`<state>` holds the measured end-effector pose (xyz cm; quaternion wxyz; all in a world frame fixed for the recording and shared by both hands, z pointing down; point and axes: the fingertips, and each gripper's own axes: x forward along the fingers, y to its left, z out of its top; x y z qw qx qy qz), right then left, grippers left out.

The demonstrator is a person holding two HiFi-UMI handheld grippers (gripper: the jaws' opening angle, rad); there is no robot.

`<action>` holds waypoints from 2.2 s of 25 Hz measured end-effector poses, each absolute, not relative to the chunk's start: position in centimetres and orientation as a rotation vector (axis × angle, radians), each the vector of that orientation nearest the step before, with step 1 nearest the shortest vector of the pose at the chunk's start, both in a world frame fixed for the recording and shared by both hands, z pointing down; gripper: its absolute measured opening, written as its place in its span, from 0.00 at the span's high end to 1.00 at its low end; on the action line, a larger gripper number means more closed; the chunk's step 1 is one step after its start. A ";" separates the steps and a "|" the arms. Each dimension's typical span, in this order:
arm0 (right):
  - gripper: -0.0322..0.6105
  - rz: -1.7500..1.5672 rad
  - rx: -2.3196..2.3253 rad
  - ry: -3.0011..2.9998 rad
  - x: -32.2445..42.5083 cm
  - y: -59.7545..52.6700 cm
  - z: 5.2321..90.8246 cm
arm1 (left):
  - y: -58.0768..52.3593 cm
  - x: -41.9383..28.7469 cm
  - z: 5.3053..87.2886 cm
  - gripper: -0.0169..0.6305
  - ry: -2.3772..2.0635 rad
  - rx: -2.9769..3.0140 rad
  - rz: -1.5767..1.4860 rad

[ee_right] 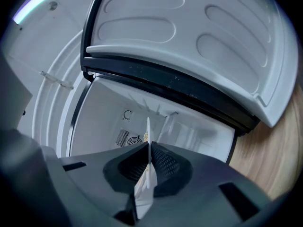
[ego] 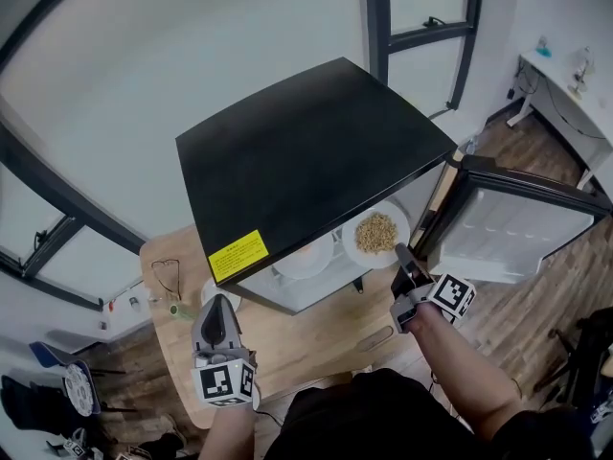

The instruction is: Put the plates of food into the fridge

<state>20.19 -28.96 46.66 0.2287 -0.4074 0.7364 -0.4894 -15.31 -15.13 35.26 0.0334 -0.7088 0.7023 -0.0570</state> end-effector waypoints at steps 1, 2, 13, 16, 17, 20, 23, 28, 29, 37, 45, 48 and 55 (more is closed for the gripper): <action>0.90 -1.352 -1.121 2.024 20.1 -29.4 46.6 | -15.3 -15.5 35.1 0.97 2.166 -2.173 -0.176; 0.90 -1.360 -1.120 2.021 20.0 -29.7 46.6 | -15.4 -15.6 35.0 0.97 2.170 -2.165 -0.180; 0.90 -1.390 -1.140 2.065 18.9 -33.7 46.3 | -17.1 -16.5 35.7 0.97 2.228 -2.129 -0.196; 0.90 -1.369 -1.120 2.104 18.3 -34.5 46.1 | -17.4 -16.5 36.0 0.97 2.237 -2.127 -0.193; 0.90 -1.366 -1.119 2.115 18.1 -34.7 46.1 | -17.5 -16.5 36.1 0.97 2.239 -2.126 -0.192; 0.89 -1.356 -1.172 2.170 17.7 -35.2 46.4 | -17.4 -16.8 36.2 0.97 2.252 -2.116 -0.187; 0.89 -1.314 -1.281 2.266 17.4 -36.1 46.6 | -17.1 -17.7 36.4 0.97 2.284 -2.093 -0.181; 0.86 -1.202 -1.438 2.422 16.9 -37.4 46.9 | -16.2 -18.7 36.4 0.97 2.325 -2.062 -0.173; 0.84 -1.169 -1.475 2.458 16.8 -37.5 46.9 | -16.0 -18.8 36.4 0.97 2.330 -2.055 -0.170; 0.72 -0.832 -1.839 2.731 16.6 -37.8 48.1 | -14.2 -19.7 36.4 0.97 2.357 -2.020 -0.155; 0.69 -0.711 -1.879 2.716 16.6 -36.7 46.0 | -12.0 -21.1 35.9 0.97 2.377 -1.996 -0.116; 0.69 -0.722 -1.860 2.697 16.4 -35.3 45.6 | -11.1 -21.9 35.9 0.97 2.381 -1.983 -0.119; 0.69 -0.791 -1.831 2.626 16.2 -30.5 45.3 | -7.8 -23.7 36.1 0.97 2.362 -2.015 -0.120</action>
